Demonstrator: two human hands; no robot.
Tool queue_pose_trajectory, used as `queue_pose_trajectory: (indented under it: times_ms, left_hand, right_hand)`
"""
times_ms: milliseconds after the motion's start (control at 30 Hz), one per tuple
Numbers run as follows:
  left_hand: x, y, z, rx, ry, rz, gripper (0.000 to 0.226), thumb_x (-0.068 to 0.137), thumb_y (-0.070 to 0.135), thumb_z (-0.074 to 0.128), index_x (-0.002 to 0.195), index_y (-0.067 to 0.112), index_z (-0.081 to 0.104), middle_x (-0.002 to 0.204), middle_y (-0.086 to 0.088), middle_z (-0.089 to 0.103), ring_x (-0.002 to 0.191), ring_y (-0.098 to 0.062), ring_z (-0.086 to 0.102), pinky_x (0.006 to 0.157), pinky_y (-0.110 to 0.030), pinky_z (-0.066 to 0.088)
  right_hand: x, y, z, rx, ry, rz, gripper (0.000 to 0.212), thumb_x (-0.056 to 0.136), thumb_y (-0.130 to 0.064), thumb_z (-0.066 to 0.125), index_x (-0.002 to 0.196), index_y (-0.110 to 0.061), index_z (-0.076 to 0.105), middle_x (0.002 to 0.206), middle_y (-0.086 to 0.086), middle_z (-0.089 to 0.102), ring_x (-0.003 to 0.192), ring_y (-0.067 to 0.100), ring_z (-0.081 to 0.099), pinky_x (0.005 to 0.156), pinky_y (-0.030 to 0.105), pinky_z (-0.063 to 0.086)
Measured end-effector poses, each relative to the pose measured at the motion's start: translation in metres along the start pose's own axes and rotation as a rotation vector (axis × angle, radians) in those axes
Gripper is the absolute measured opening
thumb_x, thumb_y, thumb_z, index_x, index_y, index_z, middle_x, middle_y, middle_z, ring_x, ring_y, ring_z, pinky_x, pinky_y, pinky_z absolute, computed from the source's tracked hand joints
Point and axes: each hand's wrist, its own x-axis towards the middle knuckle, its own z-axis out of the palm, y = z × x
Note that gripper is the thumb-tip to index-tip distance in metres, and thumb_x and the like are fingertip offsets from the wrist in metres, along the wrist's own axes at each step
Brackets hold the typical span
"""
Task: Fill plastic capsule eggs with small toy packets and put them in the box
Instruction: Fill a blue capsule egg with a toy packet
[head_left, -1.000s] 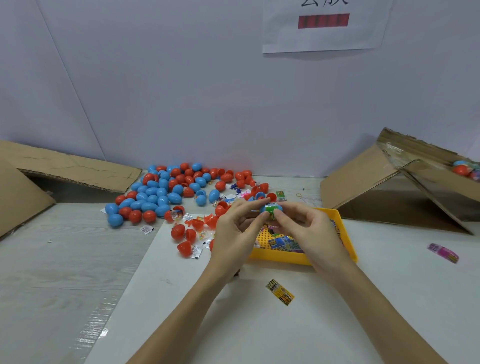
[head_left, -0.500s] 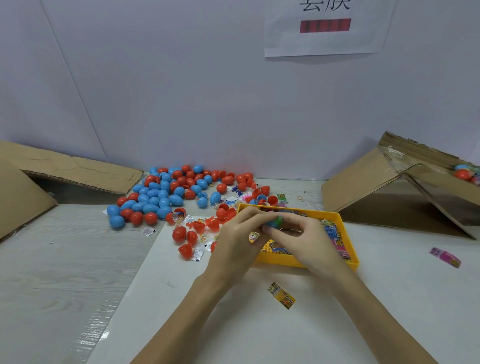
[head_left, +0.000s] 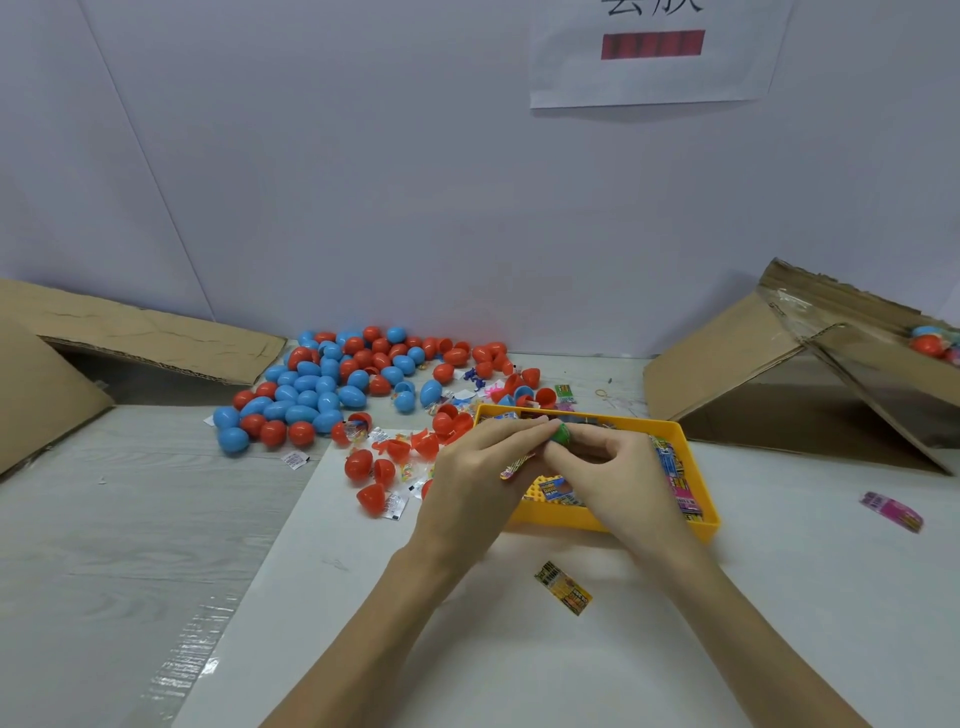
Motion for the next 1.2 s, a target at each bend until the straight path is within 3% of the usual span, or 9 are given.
queue_pose_trajectory:
  times_ms: [233, 400, 533, 667, 867, 967, 1033, 1133, 1200]
  left_hand:
    - [-0.001, 0.003, 0.003, -0.029, -0.055, -0.035, 0.039, 0.083, 0.013, 0.082, 0.12, 0.005, 0.073, 0.119, -0.007, 0.073, 0.111, -0.019, 0.069, 0.095, -0.029, 0.057]
    - [-0.001, 0.0, 0.002, -0.054, -0.065, -0.077, 0.04, 0.084, 0.007, 0.08, 0.124, 0.008, 0.072, 0.12, -0.005, 0.073, 0.111, -0.017, 0.069, 0.096, -0.028, 0.057]
    - [-0.002, 0.0, 0.004, -0.084, -0.064, -0.092, 0.045, 0.083, 0.0, 0.08, 0.127, 0.009, 0.071, 0.121, -0.004, 0.073, 0.112, -0.016, 0.069, 0.096, -0.023, 0.056]
    - [0.0, -0.004, 0.003, -0.146, -0.042, -0.159, 0.044, 0.089, 0.001, 0.075, 0.131, 0.009, 0.068, 0.125, -0.003, 0.071, 0.113, -0.013, 0.068, 0.093, -0.027, 0.058]
    - [-0.001, -0.008, 0.005, -0.125, -0.152, -0.193, 0.05, 0.095, 0.016, 0.072, 0.143, 0.017, 0.058, 0.132, 0.004, 0.067, 0.121, -0.008, 0.062, 0.1, -0.027, 0.054]
    - [-0.003, -0.018, 0.007, 0.028, -0.248, -0.237, 0.056, 0.099, 0.034, 0.063, 0.151, 0.022, 0.047, 0.139, 0.006, 0.061, 0.13, -0.009, 0.053, 0.106, -0.025, 0.045]
    - [-0.006, -0.026, 0.008, 0.12, -0.298, -0.254, 0.054, 0.1, 0.04, 0.061, 0.15, 0.022, 0.049, 0.142, 0.007, 0.058, 0.133, -0.012, 0.05, 0.109, -0.026, 0.04]
    - [-0.008, -0.032, 0.009, 0.148, -0.32, -0.279, 0.049, 0.101, 0.043, 0.059, 0.144, 0.021, 0.054, 0.142, 0.007, 0.056, 0.133, -0.011, 0.048, 0.111, -0.026, 0.039]
    - [-0.008, -0.034, 0.011, 0.156, -0.314, -0.266, 0.046, 0.1, 0.041, 0.061, 0.141, 0.02, 0.058, 0.14, 0.007, 0.057, 0.131, -0.012, 0.049, 0.11, -0.026, 0.039]
  right_hand:
    - [0.0, 0.003, 0.002, 0.007, 0.021, 0.021, 0.017, 0.092, -0.036, 0.074, 0.109, -0.033, 0.077, 0.092, -0.016, 0.078, 0.092, 0.006, 0.073, 0.073, 0.024, 0.063]
    - [0.001, 0.002, 0.001, 0.002, 0.011, 0.019, 0.007, 0.092, -0.036, 0.074, 0.099, -0.04, 0.074, 0.083, -0.022, 0.076, 0.084, -0.002, 0.072, 0.062, 0.013, 0.055]
    - [0.002, 0.001, -0.001, 0.004, -0.003, 0.01, 0.009, 0.092, -0.035, 0.074, 0.099, -0.04, 0.074, 0.086, -0.024, 0.076, 0.088, -0.004, 0.072, 0.064, 0.012, 0.055]
    - [0.005, 0.001, -0.007, 0.226, -0.074, 0.092, 0.02, 0.097, -0.03, 0.069, 0.116, -0.026, 0.075, 0.102, -0.006, 0.08, 0.099, 0.01, 0.076, 0.076, 0.021, 0.06]
    - [0.007, 0.006, -0.016, 0.25, -0.066, 0.177, 0.021, 0.096, -0.019, 0.072, 0.115, -0.01, 0.075, 0.096, 0.007, 0.081, 0.094, 0.02, 0.078, 0.076, 0.021, 0.06]
    - [0.019, -0.001, -0.034, 0.184, 0.003, 0.163, 0.025, 0.095, -0.015, 0.073, 0.117, -0.004, 0.074, 0.095, 0.006, 0.081, 0.091, 0.02, 0.078, 0.076, 0.021, 0.06]
    - [0.038, -0.014, -0.058, 0.434, 0.087, 0.17, 0.03, 0.094, -0.012, 0.069, 0.122, 0.0, 0.069, 0.105, 0.012, 0.079, 0.096, 0.021, 0.077, 0.08, 0.021, 0.06]
    - [0.069, -0.034, -0.104, 0.993, 0.392, 0.128, 0.04, 0.1, -0.02, 0.062, 0.131, 0.004, 0.059, 0.123, 0.022, 0.07, 0.106, 0.024, 0.074, 0.082, 0.026, 0.061]
    - [0.08, -0.037, -0.119, 0.973, 0.482, 0.144, 0.044, 0.105, -0.029, 0.056, 0.133, 0.004, 0.055, 0.126, 0.022, 0.066, 0.11, 0.026, 0.072, 0.082, 0.028, 0.061]
